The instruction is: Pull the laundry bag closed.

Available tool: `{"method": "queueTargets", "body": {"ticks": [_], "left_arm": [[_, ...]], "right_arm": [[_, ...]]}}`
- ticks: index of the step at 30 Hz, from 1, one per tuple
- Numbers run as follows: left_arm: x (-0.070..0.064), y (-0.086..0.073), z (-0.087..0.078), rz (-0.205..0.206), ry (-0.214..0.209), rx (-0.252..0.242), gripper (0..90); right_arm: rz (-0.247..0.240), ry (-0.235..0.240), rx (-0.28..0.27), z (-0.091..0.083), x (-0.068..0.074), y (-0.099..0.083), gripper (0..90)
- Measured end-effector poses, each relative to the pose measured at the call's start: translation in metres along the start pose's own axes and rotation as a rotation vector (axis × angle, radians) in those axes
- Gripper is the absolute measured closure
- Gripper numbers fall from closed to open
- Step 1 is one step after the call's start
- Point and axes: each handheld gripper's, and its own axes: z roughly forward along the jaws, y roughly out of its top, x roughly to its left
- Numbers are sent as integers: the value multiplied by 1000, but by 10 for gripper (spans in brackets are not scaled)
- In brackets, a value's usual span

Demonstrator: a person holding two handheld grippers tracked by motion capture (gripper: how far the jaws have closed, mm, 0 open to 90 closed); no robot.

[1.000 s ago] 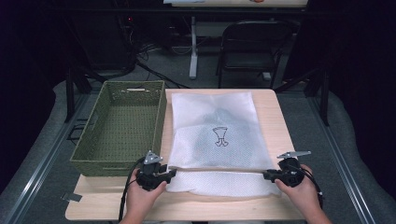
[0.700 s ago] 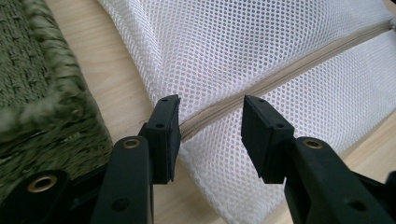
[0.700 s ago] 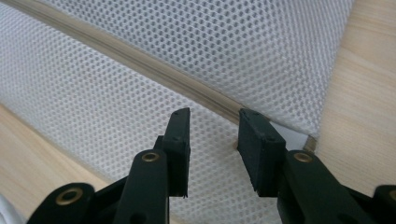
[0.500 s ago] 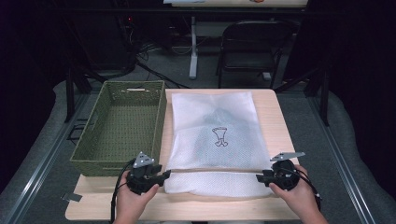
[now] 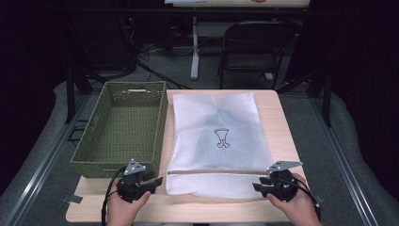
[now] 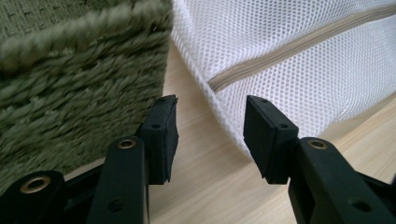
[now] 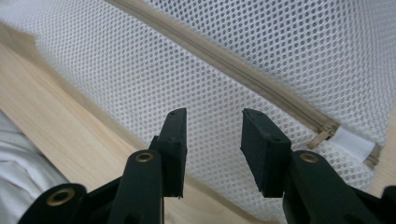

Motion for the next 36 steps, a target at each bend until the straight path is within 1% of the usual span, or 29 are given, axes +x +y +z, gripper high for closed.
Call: {"method": "queueTargets", "body": {"ticks": [5,6,8,10,12,15,17,22,23,24,27,34,36], "left_arm": [[4,-8,-1,-8,7,13,548],[4,-9,-1,-7,7,10,548],[5,-12,-1,-2,8,8,548],[5,-14,-2,5,19,11,548],[5,-16,-1,-2,25,2,548],[7,-19,-1,0,32,7,548],[9,-20,0,6,41,6,548],[13,-21,-1,-8,43,-2,549],[14,-22,-2,-2,45,-3,549],[15,-22,-1,-5,44,-4,549],[16,-22,-1,-13,44,-6,549],[16,-24,1,-13,45,-3,549],[16,-24,2,-7,44,-1,549]], "right_arm": [[-11,9,11,3,5,-4,610],[-5,14,12,3,6,-5,611],[-10,19,14,4,7,-7,611],[-7,29,21,5,9,-9,612],[-5,33,22,6,9,-10,613],[2,42,28,9,9,-14,614],[1,45,30,11,9,-16,614],[2,52,25,14,10,-20,615],[2,54,28,14,10,-20,615],[-2,55,26,14,9,-21,616],[20,61,26,15,10,-23,617],[14,64,13,17,8,-25,617],[11,70,12,17,7,-26,617]]}}
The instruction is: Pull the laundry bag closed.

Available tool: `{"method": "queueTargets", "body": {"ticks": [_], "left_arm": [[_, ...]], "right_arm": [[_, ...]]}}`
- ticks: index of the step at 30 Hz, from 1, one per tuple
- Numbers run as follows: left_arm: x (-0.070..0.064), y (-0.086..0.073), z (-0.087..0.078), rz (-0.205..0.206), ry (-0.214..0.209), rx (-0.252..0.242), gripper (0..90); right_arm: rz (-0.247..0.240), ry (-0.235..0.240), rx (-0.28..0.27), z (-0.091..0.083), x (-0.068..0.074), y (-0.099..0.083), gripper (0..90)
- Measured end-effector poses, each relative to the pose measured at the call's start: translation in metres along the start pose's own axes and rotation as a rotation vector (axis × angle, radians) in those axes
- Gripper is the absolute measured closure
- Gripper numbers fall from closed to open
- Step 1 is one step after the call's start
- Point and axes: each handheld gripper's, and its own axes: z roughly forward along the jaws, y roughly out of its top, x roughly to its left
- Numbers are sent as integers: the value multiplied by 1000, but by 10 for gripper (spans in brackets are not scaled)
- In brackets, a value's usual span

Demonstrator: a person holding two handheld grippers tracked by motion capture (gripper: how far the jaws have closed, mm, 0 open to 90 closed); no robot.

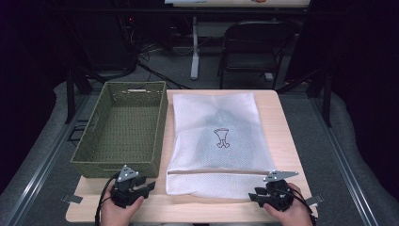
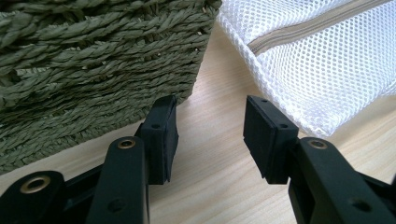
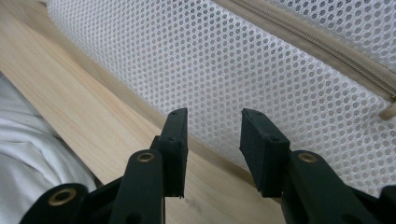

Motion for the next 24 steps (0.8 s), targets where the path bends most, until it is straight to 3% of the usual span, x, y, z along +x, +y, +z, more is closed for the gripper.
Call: {"method": "queueTargets", "body": {"ticks": [11,24], "left_arm": [[1,-1,3,-1,-5,15,545],[1,-1,5,-6,-11,19,539]], "right_arm": [[-10,6,-12,4,-2,-2,608],[17,7,-27,-1,-11,-3,566]]}}
